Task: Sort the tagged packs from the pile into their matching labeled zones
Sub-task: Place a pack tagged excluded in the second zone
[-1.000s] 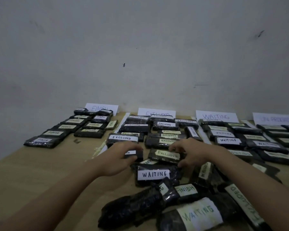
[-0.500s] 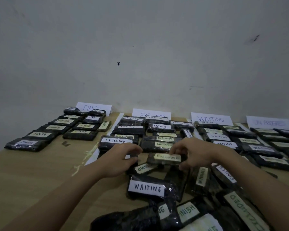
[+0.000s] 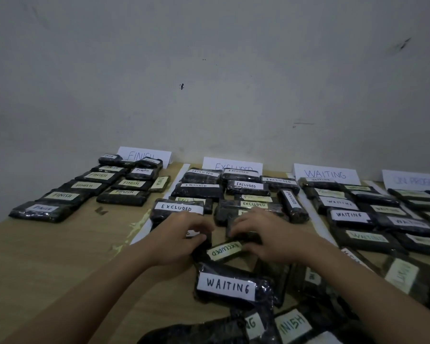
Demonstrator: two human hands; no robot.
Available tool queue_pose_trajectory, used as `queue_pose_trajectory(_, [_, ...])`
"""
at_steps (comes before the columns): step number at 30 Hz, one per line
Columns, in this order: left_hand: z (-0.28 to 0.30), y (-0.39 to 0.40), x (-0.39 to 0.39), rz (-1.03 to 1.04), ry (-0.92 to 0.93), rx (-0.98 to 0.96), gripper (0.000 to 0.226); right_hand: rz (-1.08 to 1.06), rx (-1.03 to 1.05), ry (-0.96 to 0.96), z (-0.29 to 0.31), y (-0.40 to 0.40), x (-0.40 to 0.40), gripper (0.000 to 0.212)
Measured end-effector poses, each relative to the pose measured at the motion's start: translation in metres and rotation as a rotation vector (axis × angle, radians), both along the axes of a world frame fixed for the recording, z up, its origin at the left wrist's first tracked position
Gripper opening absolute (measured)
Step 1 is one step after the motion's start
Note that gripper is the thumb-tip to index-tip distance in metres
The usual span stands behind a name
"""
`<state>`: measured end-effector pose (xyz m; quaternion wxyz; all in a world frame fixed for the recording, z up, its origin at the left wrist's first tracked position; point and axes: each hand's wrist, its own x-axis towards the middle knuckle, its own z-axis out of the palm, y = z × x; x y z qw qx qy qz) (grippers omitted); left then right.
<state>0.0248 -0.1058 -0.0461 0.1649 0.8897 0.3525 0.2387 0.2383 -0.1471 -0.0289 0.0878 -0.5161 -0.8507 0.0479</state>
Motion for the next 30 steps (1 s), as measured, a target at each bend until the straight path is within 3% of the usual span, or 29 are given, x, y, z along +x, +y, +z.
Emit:
queue_pose_trajectory(4, [0.001,-0.001,-0.008,0.037,-0.024,0.025,0.019,0.017,-0.143,-0.03,-0.01,0.006,-0.018,0.042])
queue_pose_trajectory(9, [0.006,-0.004,-0.027,0.104,-0.038,-0.025,0.02,-0.036,-0.18,0.003,-0.002,0.009,-0.02,0.042])
queue_pose_trajectory(12, [0.011,-0.011,-0.033,0.148,-0.162,-0.165,0.019,-0.003,-0.064,0.088,0.006,0.011,-0.028,0.04])
queue_pose_trajectory(15, [0.018,-0.018,-0.035,0.151,-0.409,-0.515,0.021,0.121,0.1,0.15,0.008,0.012,-0.047,0.034])
queue_pose_trajectory(17, [0.024,-0.02,-0.038,0.15,-0.456,-0.684,0.023,0.202,0.188,0.226,0.01,0.015,-0.06,0.033])
queue_pose_trajectory(21, [0.026,-0.018,-0.054,0.163,-0.638,-0.786,0.034,0.19,0.381,0.493,0.016,0.02,-0.081,0.035])
queue_pose_trajectory(24, [0.023,-0.02,-0.061,0.23,-0.845,-0.797,0.038,0.085,0.404,0.698,0.018,0.016,-0.095,0.022])
queue_pose_trajectory(28, [0.012,-0.025,-0.063,0.313,-0.985,-0.761,0.049,0.084,0.185,0.529,0.016,0.009,-0.11,0.05])
queue_pose_trajectory(30, [0.006,-0.028,-0.066,0.319,-0.987,-0.772,0.053,0.068,0.148,0.456,0.012,0.009,-0.113,0.05])
